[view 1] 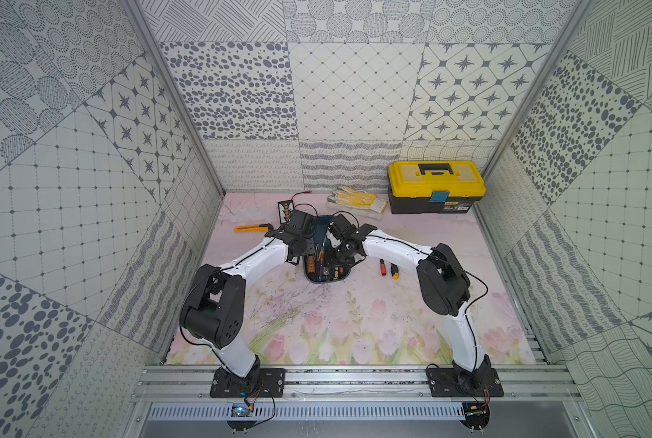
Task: Take out the screwdriver from the storage box
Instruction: Pick up the screwdriver from the storage box.
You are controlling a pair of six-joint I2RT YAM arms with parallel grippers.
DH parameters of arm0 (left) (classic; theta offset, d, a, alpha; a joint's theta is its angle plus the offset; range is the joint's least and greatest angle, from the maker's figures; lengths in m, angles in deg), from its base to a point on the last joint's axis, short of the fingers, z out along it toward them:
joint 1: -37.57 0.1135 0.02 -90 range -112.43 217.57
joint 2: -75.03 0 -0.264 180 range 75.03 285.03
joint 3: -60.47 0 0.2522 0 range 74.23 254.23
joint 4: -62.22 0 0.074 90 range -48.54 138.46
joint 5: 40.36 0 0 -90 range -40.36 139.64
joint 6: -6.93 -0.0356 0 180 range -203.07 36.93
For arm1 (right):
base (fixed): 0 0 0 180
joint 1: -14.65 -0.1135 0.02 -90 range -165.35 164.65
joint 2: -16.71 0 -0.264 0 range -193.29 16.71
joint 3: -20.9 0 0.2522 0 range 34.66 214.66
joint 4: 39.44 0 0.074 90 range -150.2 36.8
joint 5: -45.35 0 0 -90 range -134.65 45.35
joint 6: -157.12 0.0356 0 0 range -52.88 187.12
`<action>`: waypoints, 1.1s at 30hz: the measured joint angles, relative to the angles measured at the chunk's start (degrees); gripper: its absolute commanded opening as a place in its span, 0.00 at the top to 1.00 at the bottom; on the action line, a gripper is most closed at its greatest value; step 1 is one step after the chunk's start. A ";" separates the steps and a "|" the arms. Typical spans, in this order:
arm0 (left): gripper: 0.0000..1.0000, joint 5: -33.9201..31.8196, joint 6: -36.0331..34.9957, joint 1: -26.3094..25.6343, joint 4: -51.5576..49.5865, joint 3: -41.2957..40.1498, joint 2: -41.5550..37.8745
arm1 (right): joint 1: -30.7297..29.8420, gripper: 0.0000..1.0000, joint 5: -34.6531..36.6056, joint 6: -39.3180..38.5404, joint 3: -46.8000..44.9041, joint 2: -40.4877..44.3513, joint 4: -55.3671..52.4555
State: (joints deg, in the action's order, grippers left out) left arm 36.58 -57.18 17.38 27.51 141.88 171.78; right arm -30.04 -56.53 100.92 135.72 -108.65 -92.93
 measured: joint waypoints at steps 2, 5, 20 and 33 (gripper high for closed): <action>1.00 0.04 0.07 0.00 0.09 0.00 0.00 | -0.09 0.64 0.35 -0.24 0.66 -0.37 -0.68; 1.00 0.02 0.11 0.00 0.11 0.00 0.00 | -0.24 0.63 0.52 -0.57 1.27 -0.61 -1.14; 1.00 -0.17 0.15 0.00 -0.24 0.00 0.00 | -0.37 0.92 0.98 -1.25 1.68 -1.01 -1.49; 1.00 -0.68 0.79 -0.02 -0.24 0.00 0.00 | -0.52 1.00 1.53 -1.25 -0.24 0.31 0.44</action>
State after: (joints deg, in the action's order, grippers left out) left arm 35.91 -56.39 17.36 27.27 141.88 171.78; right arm -30.56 -55.00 99.67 135.48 -108.35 -92.49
